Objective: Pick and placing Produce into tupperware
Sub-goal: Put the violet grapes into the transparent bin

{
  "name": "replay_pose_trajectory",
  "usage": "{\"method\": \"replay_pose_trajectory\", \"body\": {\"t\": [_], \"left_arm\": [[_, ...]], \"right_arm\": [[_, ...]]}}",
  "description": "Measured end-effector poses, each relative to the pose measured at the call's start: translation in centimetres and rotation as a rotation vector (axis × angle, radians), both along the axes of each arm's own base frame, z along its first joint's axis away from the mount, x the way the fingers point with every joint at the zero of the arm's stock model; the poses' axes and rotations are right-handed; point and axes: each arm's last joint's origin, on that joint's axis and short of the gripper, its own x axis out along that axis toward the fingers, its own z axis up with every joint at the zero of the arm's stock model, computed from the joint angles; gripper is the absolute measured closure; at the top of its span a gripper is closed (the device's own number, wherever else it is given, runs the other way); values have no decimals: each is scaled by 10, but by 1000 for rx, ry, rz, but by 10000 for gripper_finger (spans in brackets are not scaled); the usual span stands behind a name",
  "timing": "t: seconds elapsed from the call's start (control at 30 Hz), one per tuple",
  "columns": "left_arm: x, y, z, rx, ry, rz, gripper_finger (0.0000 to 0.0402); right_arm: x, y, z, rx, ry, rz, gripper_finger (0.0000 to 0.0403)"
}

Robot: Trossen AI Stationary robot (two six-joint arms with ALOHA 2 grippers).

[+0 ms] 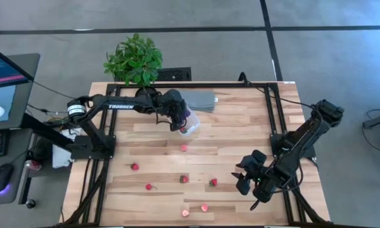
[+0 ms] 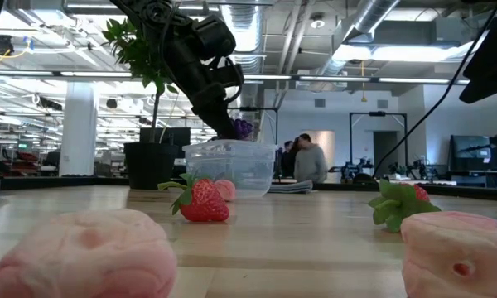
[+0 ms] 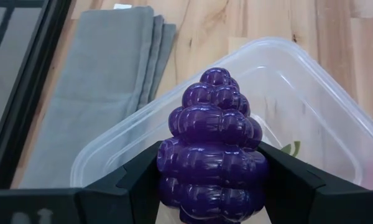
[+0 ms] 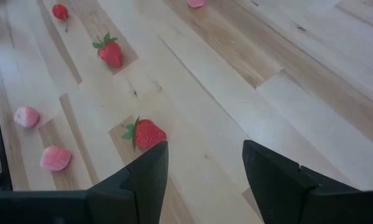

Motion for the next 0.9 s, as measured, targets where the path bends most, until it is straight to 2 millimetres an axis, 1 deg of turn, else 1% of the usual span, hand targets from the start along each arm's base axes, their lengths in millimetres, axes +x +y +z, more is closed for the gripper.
{"method": "replay_pose_trajectory", "body": {"t": [0.43, 0.7, 0.9], "left_arm": [[0, 0, 0, 2, -1, 0, 190], [0, 0, 1, 6, -3, 2, 169], [0, 0, 1, 10, -2, 5, 164]], "right_arm": [[0, 0, 0, 0, 0, 0, 173], [0, 0, 0, 0, 0, 0, 173], [0, 0, 0, 0, 0, 0, 173]]}}
